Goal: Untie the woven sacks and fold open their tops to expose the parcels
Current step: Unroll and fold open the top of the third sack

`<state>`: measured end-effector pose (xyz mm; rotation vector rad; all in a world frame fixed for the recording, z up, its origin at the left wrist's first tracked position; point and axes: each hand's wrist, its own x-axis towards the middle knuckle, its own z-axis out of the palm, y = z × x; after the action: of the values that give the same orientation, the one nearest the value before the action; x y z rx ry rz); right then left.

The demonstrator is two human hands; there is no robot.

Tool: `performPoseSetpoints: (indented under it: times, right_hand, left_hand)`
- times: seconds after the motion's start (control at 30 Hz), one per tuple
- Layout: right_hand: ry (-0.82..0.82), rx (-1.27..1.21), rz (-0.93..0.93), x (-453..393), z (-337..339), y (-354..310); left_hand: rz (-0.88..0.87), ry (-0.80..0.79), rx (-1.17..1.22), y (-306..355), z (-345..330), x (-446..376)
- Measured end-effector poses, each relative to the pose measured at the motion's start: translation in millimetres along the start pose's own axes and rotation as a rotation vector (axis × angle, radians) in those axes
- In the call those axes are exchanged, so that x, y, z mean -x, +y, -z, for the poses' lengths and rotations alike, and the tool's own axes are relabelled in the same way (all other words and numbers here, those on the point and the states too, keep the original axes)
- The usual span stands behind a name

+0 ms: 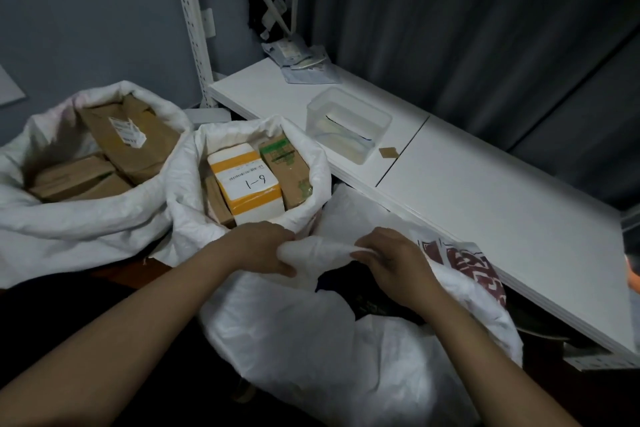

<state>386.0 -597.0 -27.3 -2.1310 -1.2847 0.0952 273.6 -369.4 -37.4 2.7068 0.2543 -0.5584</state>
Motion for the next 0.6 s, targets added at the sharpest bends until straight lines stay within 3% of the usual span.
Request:
performPoseSetpoints:
  times: [0.1,0.23,0.4,0.5,0.6]
  right_hand:
    - [0.076,0.05,0.093,16,-2,3]
    - [0.039,0.027,0.038,26,0,2]
    - [-0.342,-0.041,-0.36,7,9,-11]
    - [-0.397,0.229,-0.206,-8,14,-30]
    - [-0.425,0.0,-0.12,-16,2,-47]
  left_hand:
    - [-0.026,0.057,0.215,1,0,10]
    - [-0.032,0.212,0.574,6,9,43]
    - [-0.153,0.359,0.19,9,2,58]
    - [-0.176,0.37,0.36,9,0,59]
    - [-0.083,0.282,0.747,7,0,64]
